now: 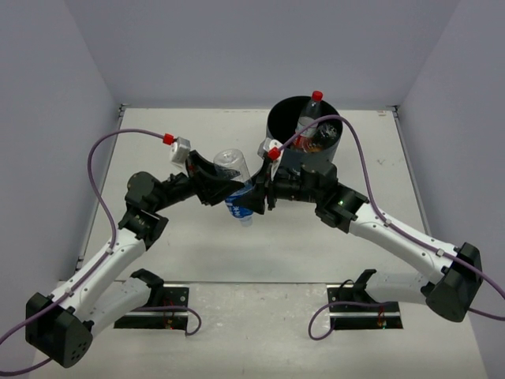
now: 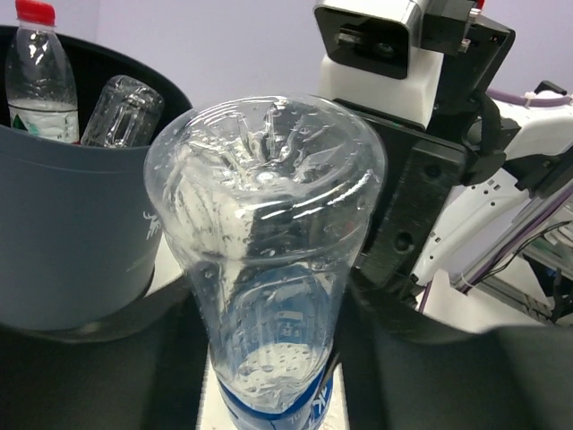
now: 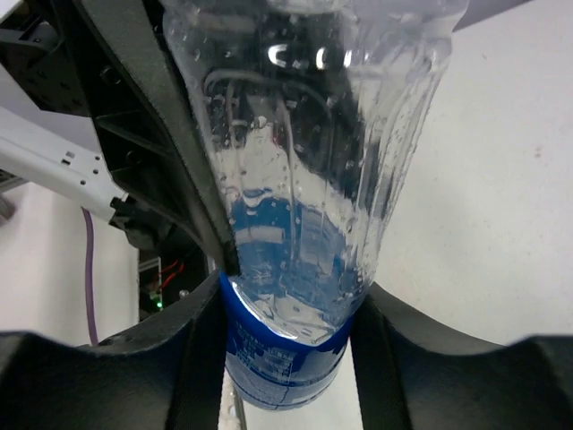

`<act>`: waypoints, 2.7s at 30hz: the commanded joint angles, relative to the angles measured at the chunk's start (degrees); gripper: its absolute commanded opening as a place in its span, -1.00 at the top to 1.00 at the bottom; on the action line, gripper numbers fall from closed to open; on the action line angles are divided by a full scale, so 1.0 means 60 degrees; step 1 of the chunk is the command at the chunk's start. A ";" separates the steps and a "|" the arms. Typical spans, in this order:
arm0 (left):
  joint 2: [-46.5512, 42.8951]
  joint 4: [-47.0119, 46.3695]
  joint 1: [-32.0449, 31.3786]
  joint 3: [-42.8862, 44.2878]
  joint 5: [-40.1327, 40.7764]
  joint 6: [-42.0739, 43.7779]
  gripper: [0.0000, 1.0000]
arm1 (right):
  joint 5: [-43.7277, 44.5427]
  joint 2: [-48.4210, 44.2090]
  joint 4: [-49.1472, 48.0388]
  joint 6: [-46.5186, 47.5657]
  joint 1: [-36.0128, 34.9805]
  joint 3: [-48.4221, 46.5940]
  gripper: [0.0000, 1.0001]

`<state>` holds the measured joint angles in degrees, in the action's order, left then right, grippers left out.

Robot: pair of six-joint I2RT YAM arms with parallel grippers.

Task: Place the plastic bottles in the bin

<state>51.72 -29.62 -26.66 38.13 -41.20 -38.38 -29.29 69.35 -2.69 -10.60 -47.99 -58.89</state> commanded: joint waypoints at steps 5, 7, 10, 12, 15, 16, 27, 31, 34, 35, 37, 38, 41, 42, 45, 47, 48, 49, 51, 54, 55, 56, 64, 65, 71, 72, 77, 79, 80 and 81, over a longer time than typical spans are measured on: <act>-0.0320 0.1314 -0.0172 0.0731 0.1250 0.0613 -1.00 | 0.2854 -0.0514 0.0110 -0.0461 0.0089 -0.0375 0.51; -0.0345 0.2493 -0.0172 0.0986 0.2444 0.0807 -1.00 | 0.3553 -0.0627 0.0410 -0.0541 0.0398 -0.0461 0.53; -0.0359 0.4088 -0.0172 0.1424 0.4519 0.0896 -1.00 | 0.4233 -0.0836 0.0666 -0.0702 0.1248 -0.0703 0.56; -0.0320 0.5271 -0.0172 0.1633 0.5722 0.0841 -1.00 | 0.4317 -0.1034 0.0655 -0.0743 0.1807 -0.0904 0.56; -0.0141 0.6361 -0.0152 0.1786 0.7576 0.0584 -1.00 | 0.4993 -0.0927 0.0546 -0.0224 0.2361 -0.1598 0.47; -0.0066 0.6634 -0.0142 0.1833 0.8065 0.0509 -1.00 | 0.5320 -0.0805 0.0536 -0.0037 0.2475 -0.1888 0.43; 0.0129 0.7668 0.0080 0.1688 1.0626 0.0136 -1.00 | 0.5712 0.1831 0.0543 0.0502 0.3680 -0.4562 0.33; 0.0060 0.7729 0.0234 0.1616 1.0791 0.0069 -1.00 | 0.5359 0.2575 0.0364 0.0457 0.3691 -0.4504 0.19; 0.0043 0.7923 0.0374 0.1614 1.0911 0.0032 -1.00 | 0.5283 0.2892 0.0164 0.0388 0.3691 -0.4170 -0.07; 0.0030 0.8015 0.0433 0.1612 1.0940 0.0027 -1.00 | 0.5276 0.2991 0.0186 0.0349 0.3691 -0.4088 -0.26; -0.0046 0.8010 0.0474 0.1553 1.0953 0.0063 -1.00 | 0.5419 0.2956 0.0145 0.0249 0.3683 -0.3851 -0.52; -0.0087 0.7976 0.0487 0.1509 1.0955 0.0087 -1.00 | 0.5493 0.2893 0.0089 0.0216 0.3677 -0.3696 -0.66; -0.0267 0.7837 0.0513 0.1420 1.0961 0.0146 -1.00 | 0.6132 0.2527 -0.0116 0.0214 0.3680 -0.3358 -0.90; -0.0289 0.7836 0.0506 0.1413 1.0975 0.0153 -1.00 | 0.6262 0.2369 -0.0159 0.0214 0.3687 -0.3278 -0.95; -0.0285 0.7864 0.0517 0.1408 1.0997 0.0157 -1.00 | 0.6582 0.1958 -0.0136 0.0184 0.3691 -0.3207 -0.97; -0.0245 0.7844 0.0517 0.1381 1.0991 0.0150 -1.00 | 0.6878 0.1698 -0.0003 0.0027 0.3691 -0.3207 -0.97; -0.0220 0.7838 0.0517 0.1369 1.0984 0.0144 -1.00 | 0.7120 0.1543 0.0084 -0.0110 0.3691 -0.3207 -0.97; -0.0193 0.7846 0.0517 0.1375 1.0983 0.0142 -1.00 | 0.7342 0.1407 0.0140 -0.0191 0.3691 -0.3187 -0.98; -0.0084 0.7836 0.0526 0.1374 1.0945 0.0168 -1.00 | 0.7866 0.0993 0.0251 -0.0299 0.3700 -0.3032 -0.97; 0.0021 0.7806 0.0561 0.1381 1.0865 0.0231 -1.00 | 0.8734 0.0171 0.0418 -0.0497 0.3851 -0.2593 -0.97; 0.0024 0.7791 0.0564 0.1391 1.0864 0.0246 -1.00 | 0.8967 -0.0122 0.0447 -0.0616 0.3880 -0.2383 -0.97; 0.0045 0.7777 0.0599 0.1355 1.0842 0.0268 -1.00 | 0.8975 -0.0580 0.0797 -0.0923 0.4215 -0.1962 -0.97; 0.0195 0.7502 0.0950 0.1089 1.0530 0.0392 -1.00 | 0.7885 -0.3080 0.2006 -0.3144 0.6749 0.1097 -0.97; 0.0219 0.7499 0.0977 0.1044 1.0507 0.0412 -1.00 | 0.7595 -0.3239 0.2036 -0.3275 0.7042 0.1513 -0.97; 0.0184 0.7561 0.1322 0.0821 1.0615 0.0537 -1.00 | 0.7398 -0.3531 0.2114 -0.4823 0.7837 0.3421 -0.97; 0.0126 0.7576 0.1379 0.0748 1.0730 0.0537 -1.00 | 0.7449 -0.3473 0.2100 -0.4882 0.7902 0.3589 -0.97; -0.0199 0.7456 0.1759 0.0429 1.0938 0.0343 -1.00 | 0.7408 -0.2918 0.2093 -0.5128 0.8640 0.4180 -0.97; -0.0342 0.7457 0.1853 0.0318 1.1044 0.0296 -1.00 | 0.7426 -0.2858 0.2101 -0.5104 0.8659 0.4192 -0.97; -0.0419 0.7468 0.1875 0.0274 1.1154 0.0252 -1.00 | 0.7492 -0.2869 0.2090 -0.5104 0.8670 0.4203 -0.97; -0.0469 0.7488 0.1888 0.0257 1.1219 0.0208 -1.00 | 0.7540 -0.2889 0.2089 -0.5150 0.8672 0.4242 -0.97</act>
<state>51.21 17.56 -16.29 40.54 22.86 -36.47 15.31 52.20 11.40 -38.80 3.73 -33.60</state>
